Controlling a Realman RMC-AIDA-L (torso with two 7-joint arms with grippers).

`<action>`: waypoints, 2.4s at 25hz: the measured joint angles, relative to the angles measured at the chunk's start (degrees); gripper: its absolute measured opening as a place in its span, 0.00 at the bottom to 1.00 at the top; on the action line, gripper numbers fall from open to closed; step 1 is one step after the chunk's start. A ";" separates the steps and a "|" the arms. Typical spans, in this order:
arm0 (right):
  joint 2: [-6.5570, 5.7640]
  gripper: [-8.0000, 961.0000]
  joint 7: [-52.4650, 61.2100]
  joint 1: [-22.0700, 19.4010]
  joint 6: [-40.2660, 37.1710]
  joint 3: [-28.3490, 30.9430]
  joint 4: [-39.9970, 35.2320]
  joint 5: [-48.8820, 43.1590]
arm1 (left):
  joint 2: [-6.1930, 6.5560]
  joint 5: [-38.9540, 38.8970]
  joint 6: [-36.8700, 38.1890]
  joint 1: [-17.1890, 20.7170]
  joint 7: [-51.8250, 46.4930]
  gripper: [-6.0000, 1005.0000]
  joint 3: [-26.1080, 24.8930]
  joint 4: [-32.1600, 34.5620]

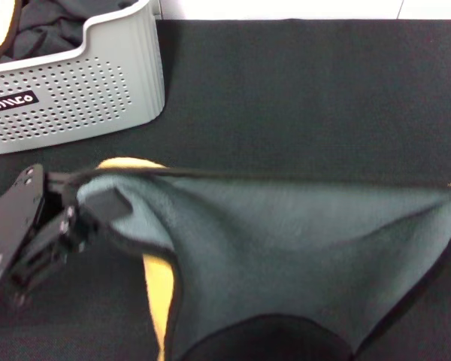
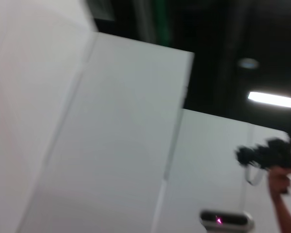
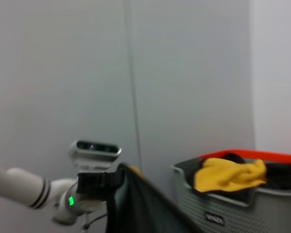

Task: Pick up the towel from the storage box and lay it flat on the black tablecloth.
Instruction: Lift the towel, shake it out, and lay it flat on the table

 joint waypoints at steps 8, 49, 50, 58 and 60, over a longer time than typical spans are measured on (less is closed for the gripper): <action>-0.58 0.08 -11.81 12.41 -2.33 3.21 31.99 -4.95 | 0.50 8.28 -6.09 -11.09 12.10 0.02 -10.06 -23.94; 0.07 0.10 -31.62 39.51 -41.44 -4.29 62.24 -17.41 | -5.26 23.38 -50.90 -19.36 44.66 0.02 -10.22 -14.25; 0.05 0.10 -32.15 39.71 -41.54 -4.29 62.21 -17.51 | -5.29 23.20 -50.95 -19.32 46.12 0.02 -10.21 -14.23; -0.09 0.10 -32.50 40.37 -43.90 -4.44 60.62 -21.49 | -5.40 21.97 -52.37 -19.27 52.59 0.02 -10.37 -13.51; -0.07 0.10 -32.58 40.47 -44.83 -4.48 60.59 -21.56 | -5.41 22.12 -53.26 -19.23 52.76 0.02 -10.38 -12.75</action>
